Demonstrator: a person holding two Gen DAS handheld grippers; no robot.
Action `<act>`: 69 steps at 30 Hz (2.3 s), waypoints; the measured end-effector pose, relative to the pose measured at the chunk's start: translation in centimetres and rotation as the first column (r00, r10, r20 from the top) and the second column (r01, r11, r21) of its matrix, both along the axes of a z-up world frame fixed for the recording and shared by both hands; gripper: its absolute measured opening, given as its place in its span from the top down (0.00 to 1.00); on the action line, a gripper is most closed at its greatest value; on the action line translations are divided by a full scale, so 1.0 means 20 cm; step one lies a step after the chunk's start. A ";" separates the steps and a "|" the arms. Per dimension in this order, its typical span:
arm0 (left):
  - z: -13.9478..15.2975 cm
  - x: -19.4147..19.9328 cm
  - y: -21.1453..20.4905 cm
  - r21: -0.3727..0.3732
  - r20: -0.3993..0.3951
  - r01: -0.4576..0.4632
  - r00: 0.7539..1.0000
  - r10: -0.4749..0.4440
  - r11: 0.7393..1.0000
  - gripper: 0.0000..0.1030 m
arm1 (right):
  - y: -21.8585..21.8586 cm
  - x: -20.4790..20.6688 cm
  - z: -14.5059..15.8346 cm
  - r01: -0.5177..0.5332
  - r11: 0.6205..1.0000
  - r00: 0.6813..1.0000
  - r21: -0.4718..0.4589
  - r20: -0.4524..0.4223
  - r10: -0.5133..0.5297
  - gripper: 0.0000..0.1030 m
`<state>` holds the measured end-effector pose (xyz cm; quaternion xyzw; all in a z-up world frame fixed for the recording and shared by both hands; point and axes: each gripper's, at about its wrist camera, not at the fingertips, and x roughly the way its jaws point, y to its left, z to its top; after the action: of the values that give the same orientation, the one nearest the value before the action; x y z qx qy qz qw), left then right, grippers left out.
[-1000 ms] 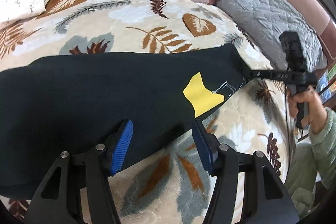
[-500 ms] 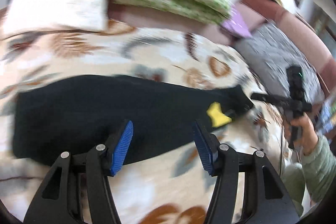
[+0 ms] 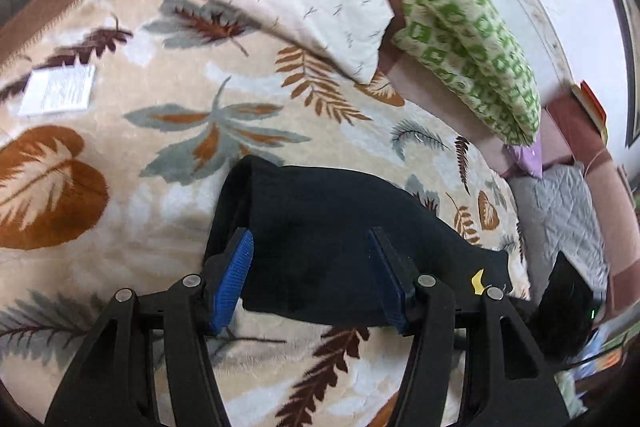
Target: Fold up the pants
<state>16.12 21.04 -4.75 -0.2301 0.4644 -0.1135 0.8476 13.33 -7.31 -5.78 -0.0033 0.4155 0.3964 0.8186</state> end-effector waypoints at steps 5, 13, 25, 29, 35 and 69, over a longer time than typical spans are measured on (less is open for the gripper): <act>-0.09 0.06 0.05 -0.042 -0.056 -0.033 0.998 0.030 0.999 0.44 | 0.34 0.03 0.02 -0.099 0.995 0.993 -0.028 0.067 0.101 0.53; -0.14 0.14 0.05 -0.046 -0.084 -0.019 0.996 0.015 0.999 0.81 | 0.68 0.10 -0.05 -0.096 0.965 0.971 -0.245 0.192 0.145 0.55; 0.02 0.18 0.06 0.018 0.029 0.077 0.997 -0.078 0.997 0.88 | 0.63 0.20 -0.06 -0.103 0.993 0.992 -0.060 0.071 0.108 0.96; -0.08 0.07 0.17 -0.046 0.011 0.045 0.999 -0.044 0.998 0.88 | 0.65 0.20 -0.16 -0.135 0.986 0.990 -0.097 0.030 0.139 0.91; -0.06 -0.13 0.31 -0.165 0.037 -0.010 0.999 0.016 0.986 0.88 | 0.61 0.16 -0.08 -0.160 0.985 0.984 -0.063 0.072 0.165 0.65; -0.08 -0.12 -0.09 0.428 0.102 0.423 0.856 -0.507 0.799 0.74 | 0.56 0.18 -0.15 -0.154 0.967 0.980 -0.204 0.090 0.175 0.93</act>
<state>13.81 19.25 -6.35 0.0785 0.4271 -0.2480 0.8660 16.87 3.97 -8.69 -0.1396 0.4062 0.4194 0.7998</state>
